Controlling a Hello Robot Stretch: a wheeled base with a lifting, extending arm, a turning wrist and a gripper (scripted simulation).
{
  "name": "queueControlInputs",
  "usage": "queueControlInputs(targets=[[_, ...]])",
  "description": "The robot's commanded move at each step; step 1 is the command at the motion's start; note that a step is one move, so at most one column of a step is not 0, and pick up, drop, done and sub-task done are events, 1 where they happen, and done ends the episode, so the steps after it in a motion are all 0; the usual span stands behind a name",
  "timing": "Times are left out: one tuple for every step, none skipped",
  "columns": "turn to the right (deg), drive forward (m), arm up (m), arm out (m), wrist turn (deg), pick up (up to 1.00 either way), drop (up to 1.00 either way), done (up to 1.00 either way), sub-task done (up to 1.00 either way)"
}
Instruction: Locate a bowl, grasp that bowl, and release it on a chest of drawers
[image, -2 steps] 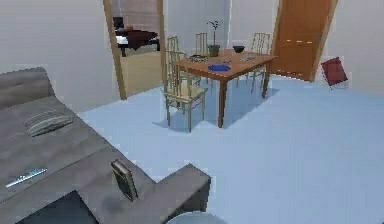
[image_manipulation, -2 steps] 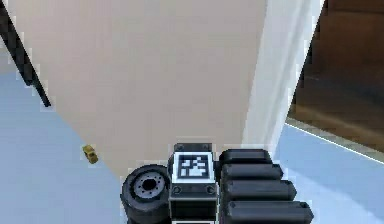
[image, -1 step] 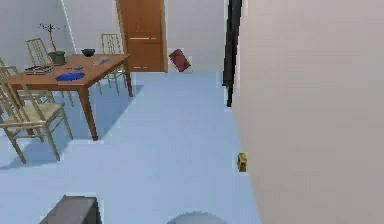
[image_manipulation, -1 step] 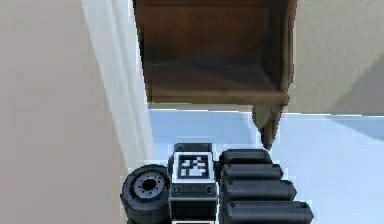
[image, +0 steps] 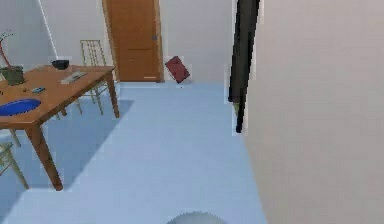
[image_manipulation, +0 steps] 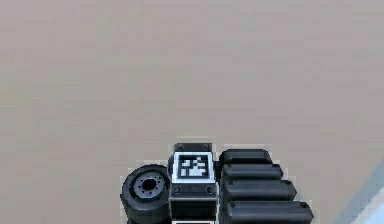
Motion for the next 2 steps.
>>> queueControlInputs(targets=[[12.0, 0.0, 0.0, 0.0, 0.0, 0.0, 0.0, 0.0, 0.0], [0.0, 0.15, 0.0, 0.0, 0.0, 0.0, 0.0, 0.0, 0.0]])
